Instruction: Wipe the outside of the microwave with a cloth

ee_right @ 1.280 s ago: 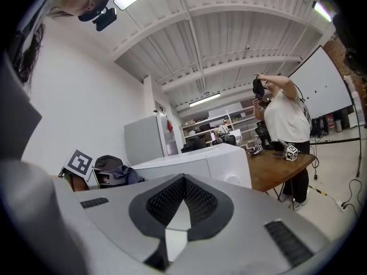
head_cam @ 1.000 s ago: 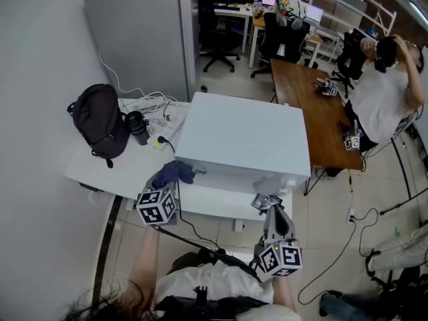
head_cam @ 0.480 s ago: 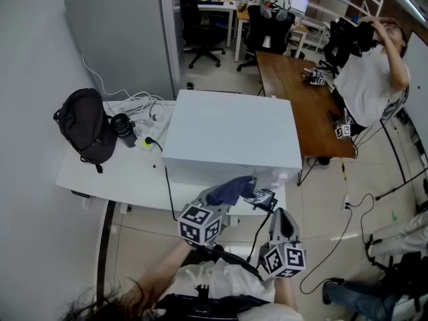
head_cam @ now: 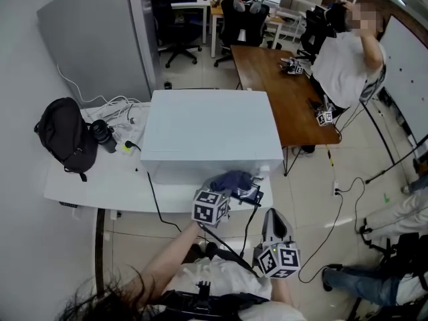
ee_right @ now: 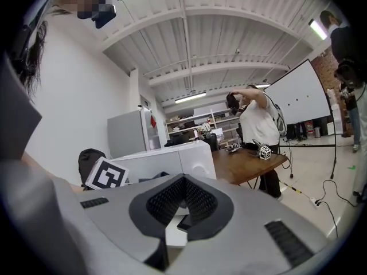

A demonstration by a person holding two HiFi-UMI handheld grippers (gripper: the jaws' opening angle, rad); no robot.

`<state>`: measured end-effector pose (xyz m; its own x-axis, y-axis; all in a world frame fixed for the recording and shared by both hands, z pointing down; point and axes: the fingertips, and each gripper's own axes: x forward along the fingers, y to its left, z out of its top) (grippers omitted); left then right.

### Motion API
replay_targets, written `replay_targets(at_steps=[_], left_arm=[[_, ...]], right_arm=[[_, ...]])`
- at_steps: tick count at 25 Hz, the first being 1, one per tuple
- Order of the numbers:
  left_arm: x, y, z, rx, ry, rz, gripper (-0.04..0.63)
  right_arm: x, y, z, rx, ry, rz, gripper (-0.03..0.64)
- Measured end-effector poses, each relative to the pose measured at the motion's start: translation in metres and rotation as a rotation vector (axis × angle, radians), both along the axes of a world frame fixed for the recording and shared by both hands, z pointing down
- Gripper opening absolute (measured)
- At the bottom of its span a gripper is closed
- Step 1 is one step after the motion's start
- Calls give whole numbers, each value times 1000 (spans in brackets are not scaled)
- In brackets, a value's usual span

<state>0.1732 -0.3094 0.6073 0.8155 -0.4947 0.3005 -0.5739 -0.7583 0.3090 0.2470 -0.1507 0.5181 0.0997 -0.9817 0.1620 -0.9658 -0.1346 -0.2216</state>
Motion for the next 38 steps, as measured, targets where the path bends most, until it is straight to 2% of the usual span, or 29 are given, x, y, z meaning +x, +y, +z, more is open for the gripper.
replay_targets(at_steps=[3,9,12,15,16,18,24,26,28,31,33,35,38], left_arm=[[-68,-17,12,-18,-22,-134,52],[-219,-48,24,-30,-54,-461,52],[-277,-61,33,-7,-126,-553,52],[-301,-61,35,-9,-150,-571,52],[-296,-55,33,-17,-136,-541,52],[-265,-33,27,-42,-90,-421,52],[-91,39,1,-54,65,24,52],[-31,46,-1,-44,77,138,52],[21,51,6,-30,49,218,52],[70,47,25,-32,-8,261,52],[81,36,37,-40,-46,251,52],[74,23,42,-37,-68,228,52],[38,8,41,-33,-59,151,52]], right_arm=[[-9,-9,0,-4,5,-28,20],[-31,-42,-10,38,3,-108,20],[-41,-52,-12,55,-2,-134,20],[-45,-55,-14,59,-9,-138,20],[-44,-55,-13,56,-8,-137,20],[-41,-53,-10,43,-3,-131,20],[-23,-36,1,-1,13,-69,20],[-18,-29,2,-9,14,-49,20],[-13,-19,4,-17,8,-23,20],[-8,-6,4,-23,3,13,20],[-6,-1,3,-19,-2,27,20],[-5,2,2,-15,-8,31,20],[-8,2,3,-16,-6,21,20]])
